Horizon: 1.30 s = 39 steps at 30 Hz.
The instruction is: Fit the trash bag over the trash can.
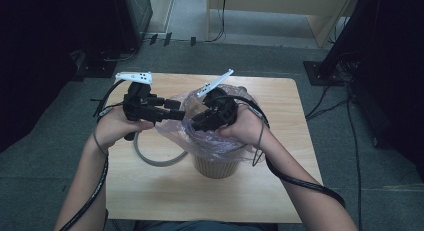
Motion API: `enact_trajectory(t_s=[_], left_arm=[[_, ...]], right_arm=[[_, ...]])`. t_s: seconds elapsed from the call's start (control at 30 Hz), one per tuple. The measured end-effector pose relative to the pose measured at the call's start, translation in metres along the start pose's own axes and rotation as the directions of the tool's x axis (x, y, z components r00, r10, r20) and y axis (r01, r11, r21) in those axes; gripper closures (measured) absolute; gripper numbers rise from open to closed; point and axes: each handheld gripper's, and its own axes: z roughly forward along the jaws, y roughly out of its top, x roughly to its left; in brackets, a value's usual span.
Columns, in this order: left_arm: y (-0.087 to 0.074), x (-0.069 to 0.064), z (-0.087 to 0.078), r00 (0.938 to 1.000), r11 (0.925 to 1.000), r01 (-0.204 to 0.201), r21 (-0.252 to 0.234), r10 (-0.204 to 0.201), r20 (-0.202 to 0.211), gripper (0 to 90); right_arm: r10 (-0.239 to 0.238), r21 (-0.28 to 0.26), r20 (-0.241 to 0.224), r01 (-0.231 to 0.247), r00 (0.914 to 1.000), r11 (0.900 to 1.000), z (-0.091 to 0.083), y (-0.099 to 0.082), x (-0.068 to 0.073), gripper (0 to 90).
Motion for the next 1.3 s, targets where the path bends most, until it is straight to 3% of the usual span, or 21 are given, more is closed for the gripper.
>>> enact_trajectory(t_s=[0.13,0.27,0.33,0.53,0.63,0.73,0.83,1.07,1.2,1.3], left_arm=[[-0.001,0.001,0.002,1.0,1.0,0.006,0.008,-0.006,0.006,44.7],[-0.002,0.003,0.003,0.9998,0.9999,0.012,0.007,-0.012,0.017,44.2],[-0.002,0.003,0.002,0.9998,0.9999,0.015,0.004,-0.015,0.016,44.1],[-0.002,0.003,0.001,0.9999,0.9999,0.014,0.003,-0.014,0.01,44.1],[-0.002,0.002,0.002,0.9999,0.9999,0.009,0.005,-0.009,0.008,44.1],[-0.001,0.001,0.002,1.0,1.0,0.005,0.008,-0.005,0.008,44.2],[-0.001,0.001,0.004,0.9999,0.9999,0.007,0.01,-0.007,0.009,44.2],[-0.001,0.001,0.003,0.9999,0.9999,0.007,0.009,-0.007,0.009,44.1],[-0.001,0.001,0.003,0.9999,0.9999,0.008,0.01,-0.008,0.009,44.1],[-0.001,0.001,0.003,0.9999,0.9999,0.009,0.009,-0.009,0.01,44.1]], right_arm=[[0.048,0.044,0.02,-0.049,0.9986,0.9978,0.01,0.002,-0.004,40.3],[0.104,0.078,0.026,-0.105,0.9943,0.9914,0.016,0.003,-0.011,29.3],[0.113,0.075,0.034,-0.116,0.993,0.9905,0.015,0.004,-0.012,29.3],[0.071,0.001,0.046,-0.071,0.9964,0.9975,-0.014,0.009,-0.009,31.3],[0.057,-0.049,0.083,-0.053,0.9949,0.9974,-0.032,0.01,-0.012,39.9],[0.083,-0.071,0.098,-0.076,0.9917,0.9946,-0.038,0.009,-0.018,44.8],[0.094,-0.051,0.115,-0.089,0.9889,0.9947,-0.031,0.005,-0.025,46.0],[0.109,0.03,0.143,-0.115,0.9837,0.993,-0.008,0.003,-0.038,62.5],[0.129,0.052,0.151,-0.138,0.9801,0.989,0.001,0.005,-0.045,62.5],[0.155,0.052,0.16,-0.165,0.9749,0.9849,0.008,0.006,-0.051,55.0]])
